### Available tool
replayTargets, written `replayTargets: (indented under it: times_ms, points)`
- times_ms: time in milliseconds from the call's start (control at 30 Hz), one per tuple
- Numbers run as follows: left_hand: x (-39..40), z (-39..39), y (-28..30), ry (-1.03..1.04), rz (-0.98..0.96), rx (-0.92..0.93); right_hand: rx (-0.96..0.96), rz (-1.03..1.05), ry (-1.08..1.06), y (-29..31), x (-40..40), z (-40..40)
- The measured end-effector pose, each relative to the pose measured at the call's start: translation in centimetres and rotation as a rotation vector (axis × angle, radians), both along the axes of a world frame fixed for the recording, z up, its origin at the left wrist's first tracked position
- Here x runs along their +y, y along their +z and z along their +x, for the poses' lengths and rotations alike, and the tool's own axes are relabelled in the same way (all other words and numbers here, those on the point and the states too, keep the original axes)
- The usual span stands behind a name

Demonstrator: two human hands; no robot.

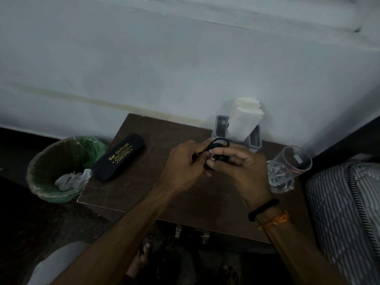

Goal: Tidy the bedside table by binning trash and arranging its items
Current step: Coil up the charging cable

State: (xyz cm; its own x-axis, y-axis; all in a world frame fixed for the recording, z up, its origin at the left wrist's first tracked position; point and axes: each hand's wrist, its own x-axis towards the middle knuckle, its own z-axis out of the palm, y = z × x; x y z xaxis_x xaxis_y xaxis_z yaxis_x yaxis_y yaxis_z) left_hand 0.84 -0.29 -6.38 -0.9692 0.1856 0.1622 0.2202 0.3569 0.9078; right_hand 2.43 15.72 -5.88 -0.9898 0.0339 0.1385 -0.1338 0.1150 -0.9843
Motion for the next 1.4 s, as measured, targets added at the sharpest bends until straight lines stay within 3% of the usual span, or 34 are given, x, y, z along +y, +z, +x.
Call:
replayTargets:
  times_ms: [67, 200, 333, 533, 700, 767, 833, 933, 1100, 1200, 1400]
  points:
    - [0.0, 0.1, 0.0, -0.012, -0.013, -0.002, 0.029, 0.086, -0.044, 0.0, -0.2, 0.3]
    - [-0.1, 0.2, -0.1, 0.029, -0.026, 0.009, 0.248, 0.583, -0.247, 0.0, -0.7, 1.3]
    - [-0.2, 0.1, -0.2, 0.129, -0.131, 0.087, 0.488, 0.766, -0.26, -0.4, -2.2, 2.4]
    - [-0.8, 0.0, -0.1, 0.177, -0.18, 0.106, 0.487, 0.593, -0.233, 1.0, -2.7, 3.1]
    - [-0.7, -0.1, -0.3, 0.146, -0.263, 0.126, 0.593, 0.625, -0.183, 1.6, -1.7, 2.8]
    - [-0.7, -0.2, 0.0, 0.116, -0.3, 0.122, 0.494, 0.46, -0.231, 1.9, -0.9, 2.1]
    - [-0.3, 0.0, 0.4, 0.063, -0.291, 0.133, 0.319, 0.129, -0.301, 2.1, 0.1, 1.1]
    - [0.1, 0.1, 0.6, 0.027, -0.127, 0.04, 0.14, -0.137, -0.356, 1.1, 1.6, -0.4]
    - [0.3, 0.3, 0.6, 0.008, 0.385, -0.293, 0.018, -0.163, -0.348, -1.3, 2.7, -1.3]
    - [0.4, 0.4, 0.8, -0.011, 0.537, -0.37, 0.108, 0.017, -0.307, -1.9, 2.6, -1.4]
    - [0.1, 0.2, 0.7, -0.001, 0.656, -0.477, 0.313, 0.659, -0.232, -2.0, 2.1, -0.8]
